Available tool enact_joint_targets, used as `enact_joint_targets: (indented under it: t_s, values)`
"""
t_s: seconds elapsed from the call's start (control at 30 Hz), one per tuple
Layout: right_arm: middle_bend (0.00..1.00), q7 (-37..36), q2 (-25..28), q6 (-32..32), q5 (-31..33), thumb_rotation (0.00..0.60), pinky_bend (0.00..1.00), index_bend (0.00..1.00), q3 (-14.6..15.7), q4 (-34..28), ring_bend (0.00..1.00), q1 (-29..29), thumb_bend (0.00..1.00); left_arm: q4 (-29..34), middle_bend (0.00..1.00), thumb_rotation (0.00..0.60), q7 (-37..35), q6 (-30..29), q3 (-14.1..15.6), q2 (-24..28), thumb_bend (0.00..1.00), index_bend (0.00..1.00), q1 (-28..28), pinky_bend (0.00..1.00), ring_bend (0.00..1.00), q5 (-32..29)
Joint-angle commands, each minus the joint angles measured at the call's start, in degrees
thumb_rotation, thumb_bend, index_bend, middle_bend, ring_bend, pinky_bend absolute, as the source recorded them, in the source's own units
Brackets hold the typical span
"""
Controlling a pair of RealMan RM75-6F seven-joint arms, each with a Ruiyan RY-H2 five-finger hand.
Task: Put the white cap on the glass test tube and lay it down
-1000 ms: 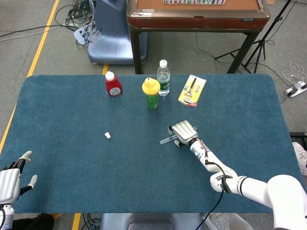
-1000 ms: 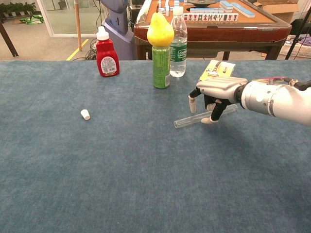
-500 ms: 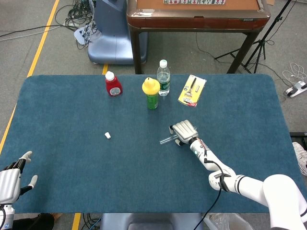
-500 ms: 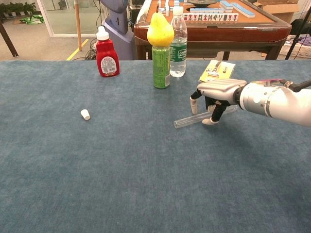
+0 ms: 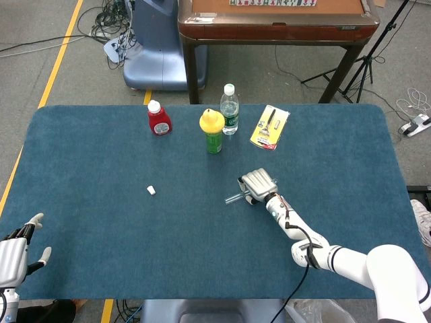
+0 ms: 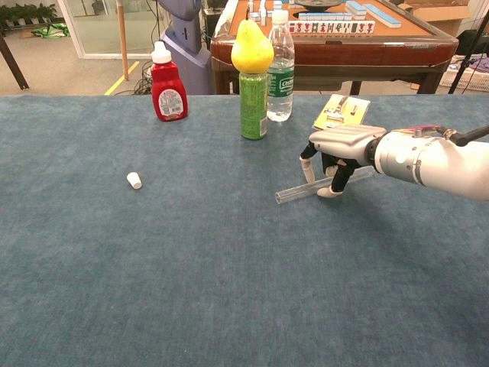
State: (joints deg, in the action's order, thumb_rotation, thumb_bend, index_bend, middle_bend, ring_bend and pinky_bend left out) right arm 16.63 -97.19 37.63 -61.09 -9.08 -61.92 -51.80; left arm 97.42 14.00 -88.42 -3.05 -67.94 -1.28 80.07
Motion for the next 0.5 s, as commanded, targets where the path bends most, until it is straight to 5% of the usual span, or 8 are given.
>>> enact_joint_targets:
  t_s: [0.03,0.5]
  values:
    - [1.0,0.11,-0.09,-0.05,0.18,0.6,1.0,0.52,0.01,0.1,1.0,-0.06,0.33,0.01,0.32,0.6,-0.01,-0.01,-0.01,0.03,0.27,0.18,0.03,0.45,0.35,-0.01]
    - [1.0,-0.74,0.19,0.28,0.63,0.6,1.0,0.65,-0.53,-0.55,1.0,-0.19,0.43,-0.12,0.32,0.6,-0.63,0.22,-0.61,0.78,0.27,0.18,-0.26,0.45,0.34,0.07]
